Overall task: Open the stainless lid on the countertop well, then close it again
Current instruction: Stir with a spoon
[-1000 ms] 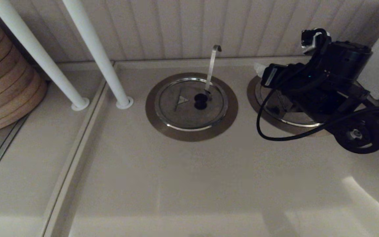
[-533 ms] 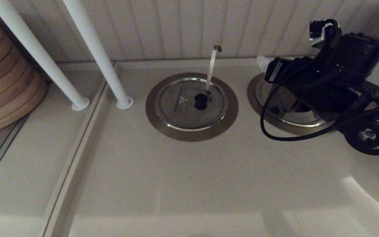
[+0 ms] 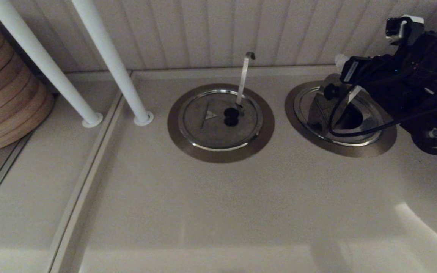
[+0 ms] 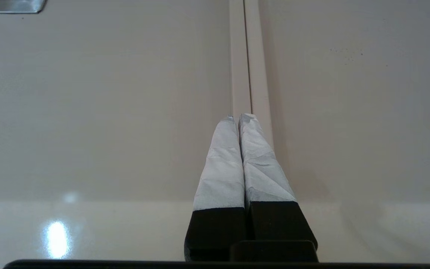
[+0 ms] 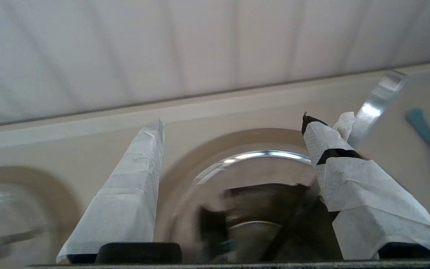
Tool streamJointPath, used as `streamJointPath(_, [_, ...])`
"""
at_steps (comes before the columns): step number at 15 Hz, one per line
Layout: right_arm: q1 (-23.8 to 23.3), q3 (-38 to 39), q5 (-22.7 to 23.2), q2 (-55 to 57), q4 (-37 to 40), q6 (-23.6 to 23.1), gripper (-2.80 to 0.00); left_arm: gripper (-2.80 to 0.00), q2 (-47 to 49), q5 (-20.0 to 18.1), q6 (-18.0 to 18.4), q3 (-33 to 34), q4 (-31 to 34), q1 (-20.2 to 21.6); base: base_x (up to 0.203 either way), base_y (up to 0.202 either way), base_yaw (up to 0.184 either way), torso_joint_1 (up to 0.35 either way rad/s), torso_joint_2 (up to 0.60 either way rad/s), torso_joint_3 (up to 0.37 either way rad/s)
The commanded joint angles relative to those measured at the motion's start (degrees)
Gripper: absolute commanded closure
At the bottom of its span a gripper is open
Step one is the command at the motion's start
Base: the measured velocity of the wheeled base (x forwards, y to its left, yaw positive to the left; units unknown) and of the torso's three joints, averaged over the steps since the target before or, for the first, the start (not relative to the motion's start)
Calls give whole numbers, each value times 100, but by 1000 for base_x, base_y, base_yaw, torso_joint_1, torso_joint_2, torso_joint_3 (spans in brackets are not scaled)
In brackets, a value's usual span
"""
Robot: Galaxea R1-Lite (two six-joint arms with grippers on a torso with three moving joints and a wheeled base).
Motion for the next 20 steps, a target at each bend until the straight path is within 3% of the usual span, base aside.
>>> streamJointPath(1, [-177,-158,8,447,-33,25,-280,0,-1,2,-2,0,-7,-2,0,0,0,0,0,0])
streamJointPath(4, [-257,-355,44,852,-25,142,-280,0,-1,2,-2,0,0,-2,0,0,0,0,0,0])
streamJointPath(10, [47,-297,261,753,274,708,-280,0,-1,2,-2,0,0,-2,0,0,0,0,0,0])
streamJointPath(17, [-23,-282,262,173,309,721,-280,0,-1,2,-2,0,0,-2,0,0,0,0,0,0])
streamJointPath(20, [174,-48,272,-245,358,733,-280,0,-1,2,-2,0,0,-2,0,0,0,0,0,0])
